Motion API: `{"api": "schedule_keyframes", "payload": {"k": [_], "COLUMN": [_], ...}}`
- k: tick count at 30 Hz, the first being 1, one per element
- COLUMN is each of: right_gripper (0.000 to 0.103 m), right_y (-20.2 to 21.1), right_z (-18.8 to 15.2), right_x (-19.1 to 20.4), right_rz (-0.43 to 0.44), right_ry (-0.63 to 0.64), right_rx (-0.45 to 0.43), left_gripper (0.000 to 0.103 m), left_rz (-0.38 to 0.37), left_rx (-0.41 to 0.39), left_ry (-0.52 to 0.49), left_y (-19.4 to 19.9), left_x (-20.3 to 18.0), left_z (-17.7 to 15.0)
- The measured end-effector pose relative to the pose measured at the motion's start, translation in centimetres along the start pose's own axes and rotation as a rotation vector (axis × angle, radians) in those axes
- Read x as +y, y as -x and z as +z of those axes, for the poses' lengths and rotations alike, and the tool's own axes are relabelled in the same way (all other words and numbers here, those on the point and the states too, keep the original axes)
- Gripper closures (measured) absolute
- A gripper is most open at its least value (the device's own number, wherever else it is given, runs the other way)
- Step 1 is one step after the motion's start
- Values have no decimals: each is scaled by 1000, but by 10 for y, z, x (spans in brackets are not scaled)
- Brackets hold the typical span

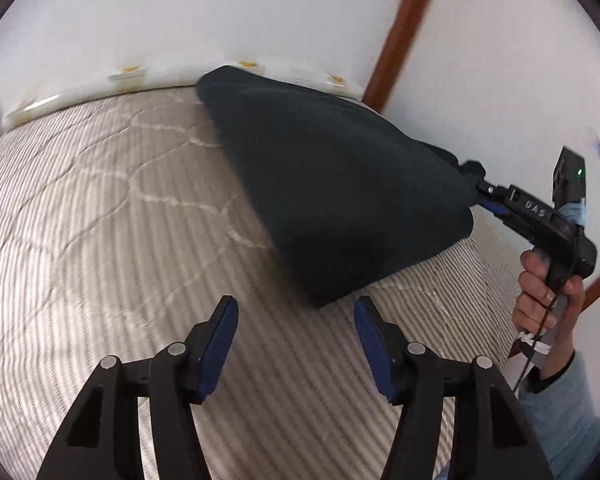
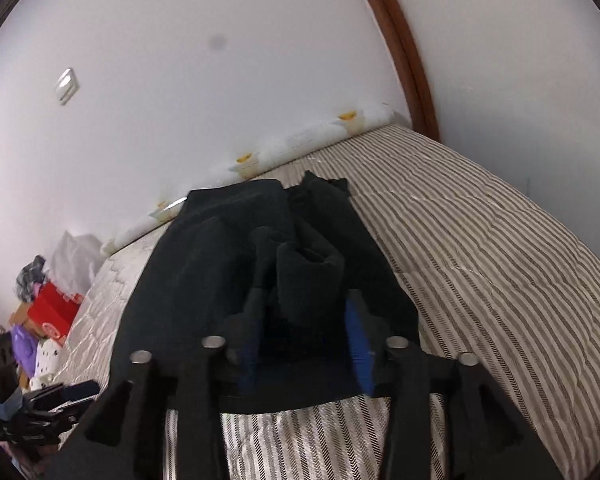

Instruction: Fold small clothes

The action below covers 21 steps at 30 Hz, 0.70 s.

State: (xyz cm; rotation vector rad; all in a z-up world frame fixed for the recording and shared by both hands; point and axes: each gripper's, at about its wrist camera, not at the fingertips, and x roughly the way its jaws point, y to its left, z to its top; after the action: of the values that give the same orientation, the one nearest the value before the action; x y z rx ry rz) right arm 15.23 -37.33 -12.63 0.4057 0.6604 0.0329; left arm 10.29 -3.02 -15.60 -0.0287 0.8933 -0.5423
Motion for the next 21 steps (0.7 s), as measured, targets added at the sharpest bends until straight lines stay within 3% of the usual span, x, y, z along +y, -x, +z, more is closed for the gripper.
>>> {"api": "schedule_keyframes", "payload": {"k": [4, 10, 12, 13, 14, 16, 18, 21], "right_gripper": [50, 50, 69, 83, 86, 88, 88, 88], "right_y": [-15, -57, -64, -63, -56, -34, -7, 1], "right_z": [5, 14, 17, 19, 22, 24, 20, 7], "right_x": [3, 2, 3, 6, 7, 7, 3, -11], "right_rz": [42, 40, 25, 10, 6, 17, -49, -134], "right_ry": [-14, -104, -112, -84, -57, -29, -21, 3], "right_rx": [35, 105, 104, 90, 61, -32, -137, -161], "left_gripper": [44, 44, 44, 44, 44, 43, 43, 43], "left_rz": [21, 65, 107, 123, 129, 117, 111, 97], "left_rx": [24, 45, 46, 46, 47, 55, 60, 57], "left_ry": [-20, -38, -54, -66, -74, -70, -68, -73], "left_y": [-20, -50, -57, -60, -62, -63, -65, -63], "left_x": [-13, -24, -30, -32, -32, -31, -30, -30], "left_z": [10, 25, 27, 27, 27, 27, 29, 28]}}
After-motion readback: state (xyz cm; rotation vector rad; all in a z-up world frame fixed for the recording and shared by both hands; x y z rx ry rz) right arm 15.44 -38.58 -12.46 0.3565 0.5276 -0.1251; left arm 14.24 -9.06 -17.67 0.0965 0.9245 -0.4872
